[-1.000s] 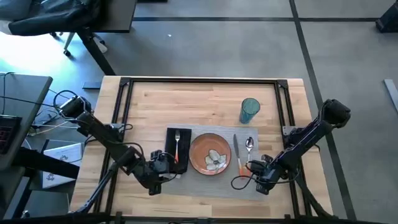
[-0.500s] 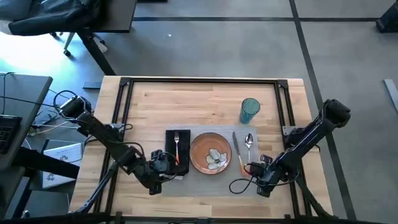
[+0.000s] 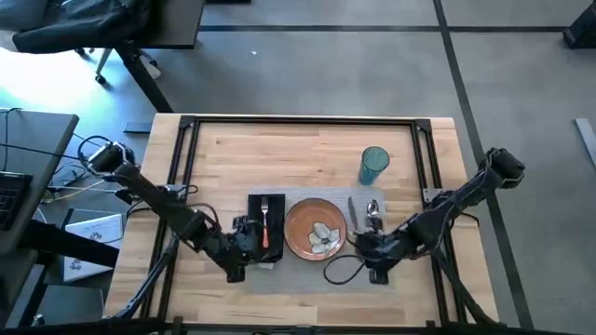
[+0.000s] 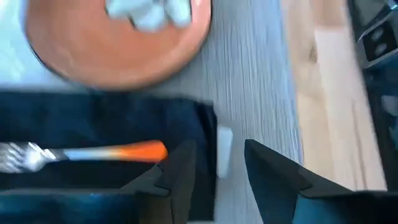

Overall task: Set table place
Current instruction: Return to Home Position

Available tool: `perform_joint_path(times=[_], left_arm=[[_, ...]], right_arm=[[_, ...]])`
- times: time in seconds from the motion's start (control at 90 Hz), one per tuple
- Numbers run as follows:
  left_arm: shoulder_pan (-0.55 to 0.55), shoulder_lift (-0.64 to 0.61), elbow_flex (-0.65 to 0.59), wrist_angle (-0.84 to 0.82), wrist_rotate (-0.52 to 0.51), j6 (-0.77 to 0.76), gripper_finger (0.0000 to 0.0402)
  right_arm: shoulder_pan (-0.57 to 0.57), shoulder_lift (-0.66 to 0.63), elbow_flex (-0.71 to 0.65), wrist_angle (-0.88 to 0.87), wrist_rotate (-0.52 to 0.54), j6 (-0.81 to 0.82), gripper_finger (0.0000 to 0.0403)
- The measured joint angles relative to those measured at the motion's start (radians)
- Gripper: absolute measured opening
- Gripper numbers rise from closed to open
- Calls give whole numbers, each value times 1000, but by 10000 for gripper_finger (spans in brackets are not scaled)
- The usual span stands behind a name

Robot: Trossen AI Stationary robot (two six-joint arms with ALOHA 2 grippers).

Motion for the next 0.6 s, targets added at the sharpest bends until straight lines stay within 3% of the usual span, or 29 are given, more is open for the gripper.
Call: perform_joint_path(times=[0.2, 0.333, 0.467, 0.6], left_arm=[[159, -180, -33, -16, 7, 296, 10], [285, -341, -106, 3, 15, 401, 13], [399, -508, -210, 65, 61, 455, 3], [489, -643, -312, 150, 109, 501, 3]], right_arm=[[-235, -13, 78, 13, -81, -369, 55], [-422, -79, 26, 48, -208, -477, 7], [-560, -214, -87, 184, -298, -522, 12], [-641, -365, -222, 344, -323, -537, 6]])
